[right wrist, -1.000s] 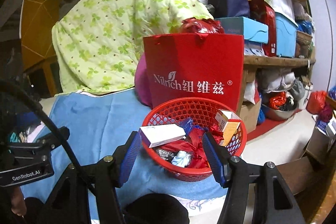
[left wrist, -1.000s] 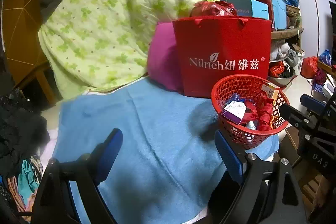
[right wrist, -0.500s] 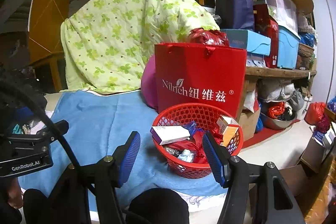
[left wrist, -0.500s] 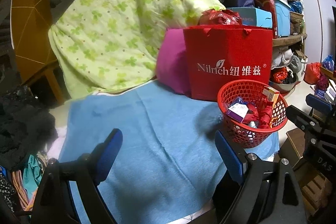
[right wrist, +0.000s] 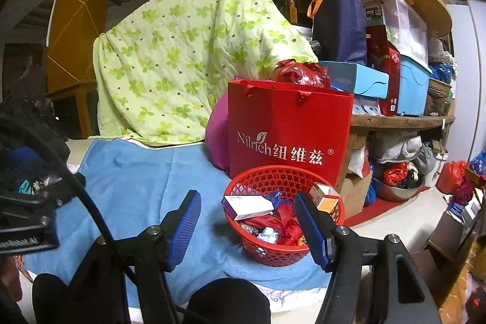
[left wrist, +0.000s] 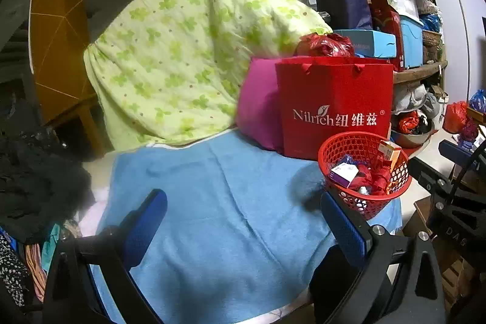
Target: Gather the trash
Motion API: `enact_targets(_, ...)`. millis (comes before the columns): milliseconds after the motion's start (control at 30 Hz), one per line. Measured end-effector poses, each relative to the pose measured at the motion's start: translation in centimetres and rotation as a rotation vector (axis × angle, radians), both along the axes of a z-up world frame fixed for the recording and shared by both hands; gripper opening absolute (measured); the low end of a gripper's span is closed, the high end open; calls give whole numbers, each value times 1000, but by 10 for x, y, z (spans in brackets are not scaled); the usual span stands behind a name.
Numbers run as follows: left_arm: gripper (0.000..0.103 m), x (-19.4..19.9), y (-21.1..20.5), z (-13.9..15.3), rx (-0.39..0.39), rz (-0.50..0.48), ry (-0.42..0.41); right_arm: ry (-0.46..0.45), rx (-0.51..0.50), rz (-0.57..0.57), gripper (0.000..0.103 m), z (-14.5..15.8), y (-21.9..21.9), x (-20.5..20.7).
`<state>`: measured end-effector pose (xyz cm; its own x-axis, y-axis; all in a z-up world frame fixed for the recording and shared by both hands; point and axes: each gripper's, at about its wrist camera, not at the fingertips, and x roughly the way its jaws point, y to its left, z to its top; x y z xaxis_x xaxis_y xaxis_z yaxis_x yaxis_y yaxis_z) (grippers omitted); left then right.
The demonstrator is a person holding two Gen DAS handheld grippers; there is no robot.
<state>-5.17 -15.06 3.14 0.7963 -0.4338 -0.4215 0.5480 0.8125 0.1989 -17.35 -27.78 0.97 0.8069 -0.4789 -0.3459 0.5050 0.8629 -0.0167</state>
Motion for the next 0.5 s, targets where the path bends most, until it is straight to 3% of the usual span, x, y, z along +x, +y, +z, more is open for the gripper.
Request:
enact_targets(267,101,-7,-2,5,1,1,-17,7,-17,-16,68,7,2,-8)
enact_targets(500,101,-6,5,9,-50,-7,-16,17,-47,-44,68,11,0,-13)
